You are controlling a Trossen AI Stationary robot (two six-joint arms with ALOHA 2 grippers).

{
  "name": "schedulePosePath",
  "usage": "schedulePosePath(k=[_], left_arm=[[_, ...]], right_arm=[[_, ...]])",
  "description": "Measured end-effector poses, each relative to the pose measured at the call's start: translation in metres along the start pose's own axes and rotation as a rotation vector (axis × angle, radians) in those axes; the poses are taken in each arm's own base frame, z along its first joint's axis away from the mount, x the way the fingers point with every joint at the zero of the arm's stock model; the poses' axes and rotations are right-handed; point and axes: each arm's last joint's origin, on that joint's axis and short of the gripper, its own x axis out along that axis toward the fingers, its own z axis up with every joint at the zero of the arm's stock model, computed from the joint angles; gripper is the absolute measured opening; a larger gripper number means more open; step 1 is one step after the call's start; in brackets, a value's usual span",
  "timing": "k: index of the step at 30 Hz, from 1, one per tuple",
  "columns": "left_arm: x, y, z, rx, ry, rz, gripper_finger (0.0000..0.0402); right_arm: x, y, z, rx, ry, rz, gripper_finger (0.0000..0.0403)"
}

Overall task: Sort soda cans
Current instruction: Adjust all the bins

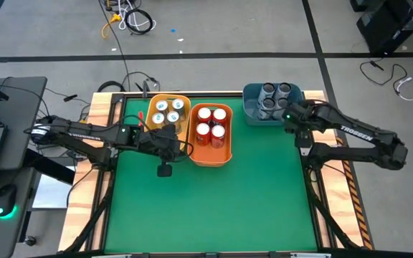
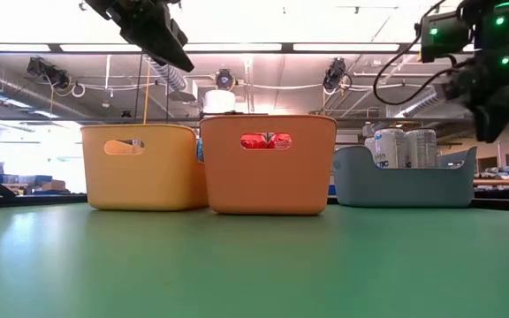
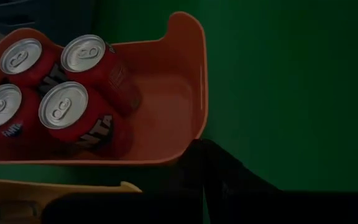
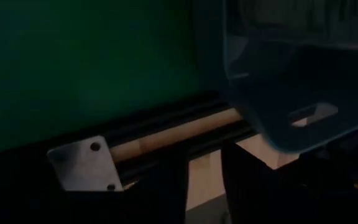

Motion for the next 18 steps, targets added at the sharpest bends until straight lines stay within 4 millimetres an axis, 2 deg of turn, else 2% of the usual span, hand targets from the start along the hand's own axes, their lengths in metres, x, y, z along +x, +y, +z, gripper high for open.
schedulePosePath(k=[4, 8, 13, 18], left_arm=[[0.0, 0.0, -0.001, 0.0, 0.008, 0.0, 0.0], [0.0, 0.0, -0.003, 0.002, 0.027, -0.001, 0.0], [0.0, 0.0, -0.003, 0.002, 0.032, -0.001, 0.0], [0.0, 0.0, -0.003, 0.003, 0.032, -0.001, 0.0]], right_arm=[[0.003, -0.004, 0.003, 0.002, -0.017, -0.016, 0.0124], [0.005, -0.01, 0.003, -0.012, -0.02, -0.042, 0.0149], [0.009, -0.016, 0.003, -0.024, -0.016, -0.064, 0.0153], [0.023, -0.02, 0.003, -0.029, 0.019, -0.054, 0.0147]])
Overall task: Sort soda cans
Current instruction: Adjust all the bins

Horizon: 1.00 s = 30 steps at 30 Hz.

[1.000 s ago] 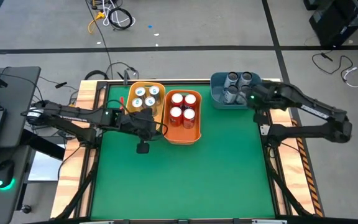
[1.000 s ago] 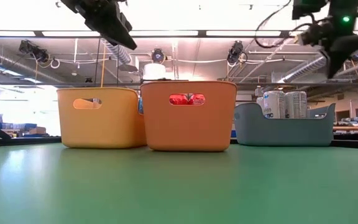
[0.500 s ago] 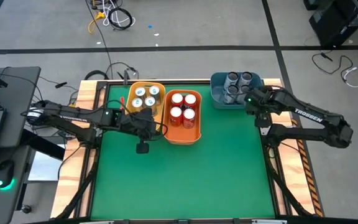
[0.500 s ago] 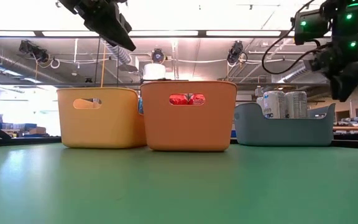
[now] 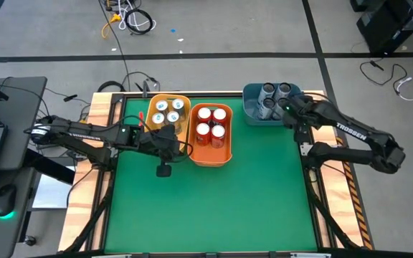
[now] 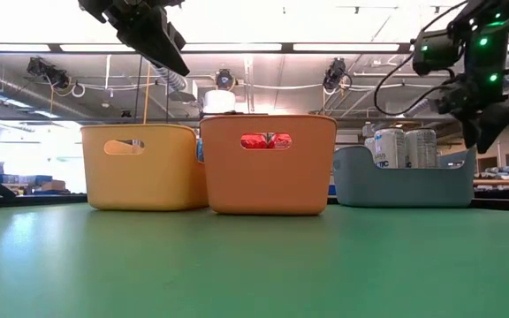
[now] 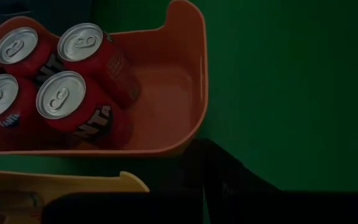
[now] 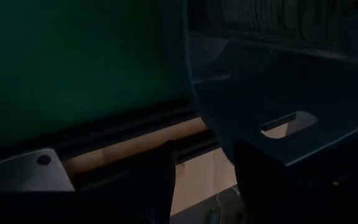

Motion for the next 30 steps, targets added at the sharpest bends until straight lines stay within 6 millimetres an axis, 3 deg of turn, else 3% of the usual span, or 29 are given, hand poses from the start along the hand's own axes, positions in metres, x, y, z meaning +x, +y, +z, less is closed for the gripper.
schedulePosePath(k=[8, 16, 30], left_arm=[[0.0, 0.0, -0.0003, 0.0, 0.003, 0.001, 0.0], [0.0, 0.0, -0.0011, -0.006, 0.011, 0.002, 0.0], [0.0, 0.0003, -0.0011, -0.007, 0.012, 0.007, 0.0]], right_arm=[[0.0069, -0.0016, 0.0051, -0.024, 0.007, 0.0, 0.0112], [0.0067, -0.0012, 0.0043, -0.043, 0.013, 0.005, 0.0011], [0.0044, 0.0045, 0.0064, -0.014, -0.017, 0.055, 0.0003]])
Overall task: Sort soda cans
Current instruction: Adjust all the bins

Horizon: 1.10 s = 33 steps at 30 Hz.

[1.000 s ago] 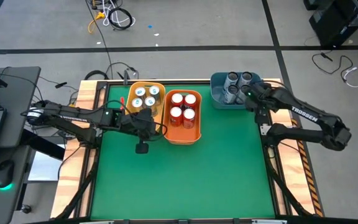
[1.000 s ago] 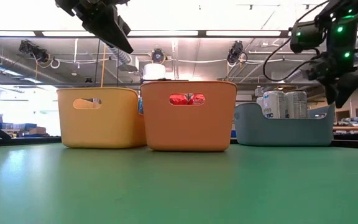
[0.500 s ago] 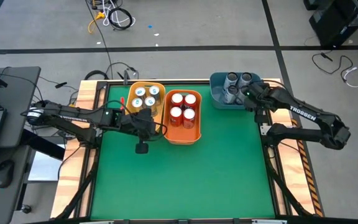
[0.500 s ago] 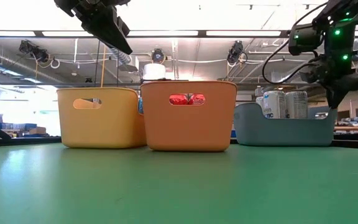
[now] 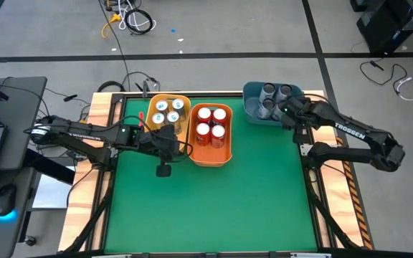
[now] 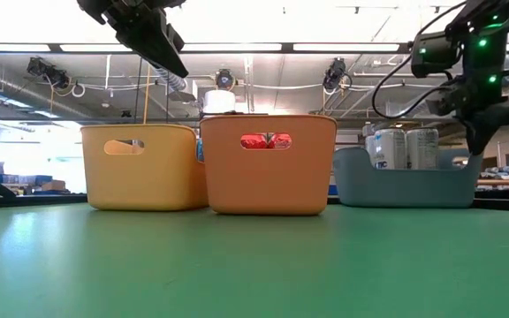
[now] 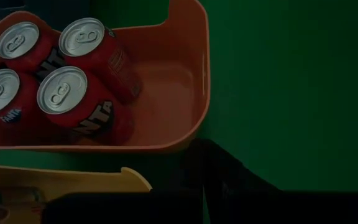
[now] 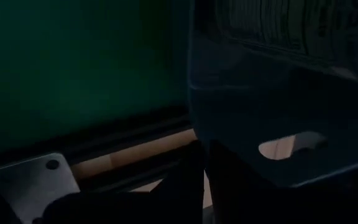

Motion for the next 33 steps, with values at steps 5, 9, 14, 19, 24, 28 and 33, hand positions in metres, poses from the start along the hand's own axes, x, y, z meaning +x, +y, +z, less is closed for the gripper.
schedulePosePath(k=[5, 9, 14, 19, 24, 28, 33], left_arm=[[0.0, 0.0, 0.0, -0.014, 0.0, 0.01, 0.0], [0.0, 0.0, 0.0, -0.021, 0.0, 0.01, 0.0], [0.0, 0.0, 0.0, -0.023, 0.0, 0.009, 0.0], [0.0, 0.0, 0.0, -0.025, 0.0, 0.009, 0.0], [0.0, 0.0, 0.0, -0.026, 0.0, 0.009, 0.0], [0.0, 0.0, 0.0, -0.029, -0.001, 0.009, 0.0], [0.0, 0.0, 0.0, -0.042, -0.001, 0.009, 0.0]], right_arm=[[-0.002, 0.006, 0.003, 0.011, -0.023, 0.037, 0.0001], [-0.01, 0.007, 0.008, 0.034, -0.08, 0.076, 0.0], [-0.028, 0.003, 0.013, 0.056, -0.17, 0.117, 0.0], [-0.042, 0.003, 0.018, 0.1, -0.234, 0.146, 0.0], [-0.046, 0.009, 0.029, 0.147, -0.244, 0.236, 0.0], [-0.044, 0.019, 0.047, 0.154, -0.21, 0.305, 0.0], [-0.045, 0.034, 0.07, 0.151, -0.154, 0.344, 0.0]])
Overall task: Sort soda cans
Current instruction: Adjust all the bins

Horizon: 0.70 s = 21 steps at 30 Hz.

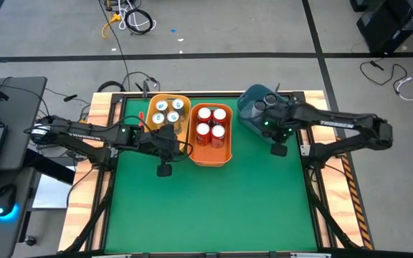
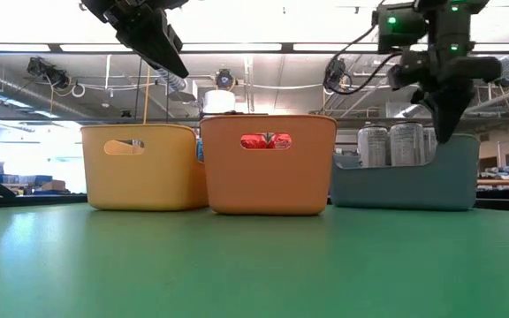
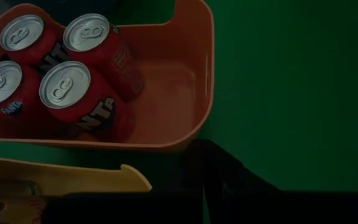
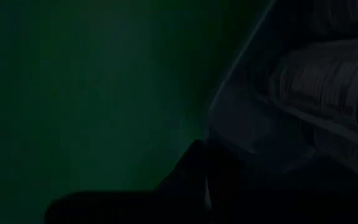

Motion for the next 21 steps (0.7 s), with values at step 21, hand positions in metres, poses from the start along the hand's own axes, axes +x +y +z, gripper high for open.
schedulePosePath(k=[21], left_arm=[[0.013, -0.005, -0.002, -0.008, -0.078, -0.126, 0.0]], right_arm=[[-0.016, 0.071, 0.102, 0.032, -0.005, 0.109, 0.0002]])
